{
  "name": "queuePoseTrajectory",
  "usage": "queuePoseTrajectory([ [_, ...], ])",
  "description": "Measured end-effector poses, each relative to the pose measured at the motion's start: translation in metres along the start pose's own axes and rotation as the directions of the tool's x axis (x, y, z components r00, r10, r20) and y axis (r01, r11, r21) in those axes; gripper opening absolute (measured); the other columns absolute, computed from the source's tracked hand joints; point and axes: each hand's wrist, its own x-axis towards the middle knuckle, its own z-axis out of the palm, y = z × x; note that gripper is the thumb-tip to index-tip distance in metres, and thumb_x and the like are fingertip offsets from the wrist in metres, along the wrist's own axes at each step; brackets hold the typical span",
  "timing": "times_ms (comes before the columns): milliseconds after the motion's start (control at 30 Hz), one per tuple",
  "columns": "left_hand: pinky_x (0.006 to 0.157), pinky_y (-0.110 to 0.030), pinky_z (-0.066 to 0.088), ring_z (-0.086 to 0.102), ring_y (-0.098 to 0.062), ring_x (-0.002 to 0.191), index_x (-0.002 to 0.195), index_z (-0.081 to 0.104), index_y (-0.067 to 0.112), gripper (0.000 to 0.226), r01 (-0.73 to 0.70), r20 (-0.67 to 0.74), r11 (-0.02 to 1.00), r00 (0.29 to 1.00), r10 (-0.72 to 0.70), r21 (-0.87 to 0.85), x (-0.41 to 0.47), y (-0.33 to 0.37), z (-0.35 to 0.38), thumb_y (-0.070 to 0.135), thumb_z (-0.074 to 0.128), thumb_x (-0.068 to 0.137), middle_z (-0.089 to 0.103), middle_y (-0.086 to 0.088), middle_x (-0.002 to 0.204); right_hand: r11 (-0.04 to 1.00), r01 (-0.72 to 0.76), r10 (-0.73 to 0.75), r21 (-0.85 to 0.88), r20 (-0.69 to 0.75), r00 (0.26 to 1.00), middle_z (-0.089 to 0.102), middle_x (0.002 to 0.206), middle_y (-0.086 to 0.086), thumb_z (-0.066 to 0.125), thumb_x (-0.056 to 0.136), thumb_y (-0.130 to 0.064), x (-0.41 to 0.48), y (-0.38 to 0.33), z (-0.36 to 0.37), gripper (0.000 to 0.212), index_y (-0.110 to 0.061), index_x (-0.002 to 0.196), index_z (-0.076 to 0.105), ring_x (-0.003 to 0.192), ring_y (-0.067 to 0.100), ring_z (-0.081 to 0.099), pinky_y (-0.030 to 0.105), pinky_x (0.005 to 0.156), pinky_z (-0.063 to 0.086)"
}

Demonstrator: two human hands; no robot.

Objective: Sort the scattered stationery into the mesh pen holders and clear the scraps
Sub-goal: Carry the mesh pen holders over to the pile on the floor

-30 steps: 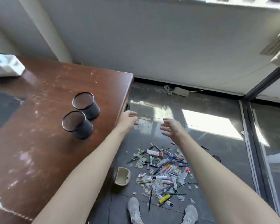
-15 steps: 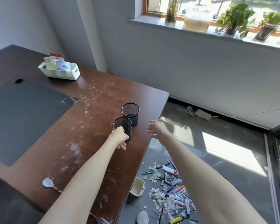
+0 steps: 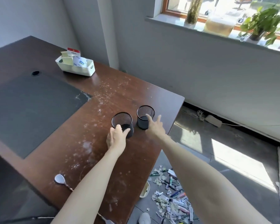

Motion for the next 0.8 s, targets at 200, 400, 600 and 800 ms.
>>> queuePoseTrajectory([
  [200,0.072,-0.040,0.043,0.056,-0.038,0.089,0.087,0.047,0.008,0.048,-0.040,-0.041,0.999,0.998,0.041,0.012,0.011,-0.016,-0.012,0.056,0.052,0.087,0.054,-0.015,0.090,0.988,-0.120,0.113,0.100,0.075,0.991,-0.005,0.154,0.022,0.046,0.087,-0.007,0.015,-0.021,0.020,0.064,-0.023,0.144,0.024,0.133,0.037,0.035,0.043,0.101,0.038],
  [400,0.073,-0.037,0.041,0.055,-0.035,0.091,0.091,0.050,0.009,0.048,-0.078,-0.034,0.997,0.996,0.079,0.023,0.012,-0.023,-0.011,0.057,0.053,0.086,0.053,-0.013,0.093,0.977,-0.126,0.156,0.171,-0.172,0.973,0.048,0.126,0.019,0.054,0.087,-0.007,0.024,-0.009,0.020,0.031,0.000,0.117,0.049,0.113,0.035,0.052,0.039,0.090,0.043],
  [600,0.072,-0.037,0.040,0.054,-0.035,0.091,0.090,0.049,0.009,0.047,-0.148,-0.001,0.989,0.989,0.148,0.023,0.005,0.002,-0.004,0.056,0.052,0.086,0.052,-0.012,0.093,0.952,-0.033,0.183,0.304,-0.478,0.859,0.061,0.115,0.014,0.059,0.087,-0.006,0.009,0.025,0.009,0.027,-0.003,0.114,0.060,0.109,0.029,0.056,0.032,0.091,0.039],
  [800,0.075,-0.038,0.041,0.054,-0.034,0.093,0.096,0.052,0.008,0.048,-0.270,0.055,0.963,0.962,0.269,0.003,-0.019,0.064,0.016,0.055,0.054,0.086,0.053,-0.013,0.096,0.866,-0.007,0.338,0.500,-0.573,0.747,0.062,0.109,0.010,0.072,0.079,-0.016,-0.016,0.088,-0.029,0.029,-0.006,0.103,0.060,0.101,0.026,0.058,0.025,0.080,0.037],
])
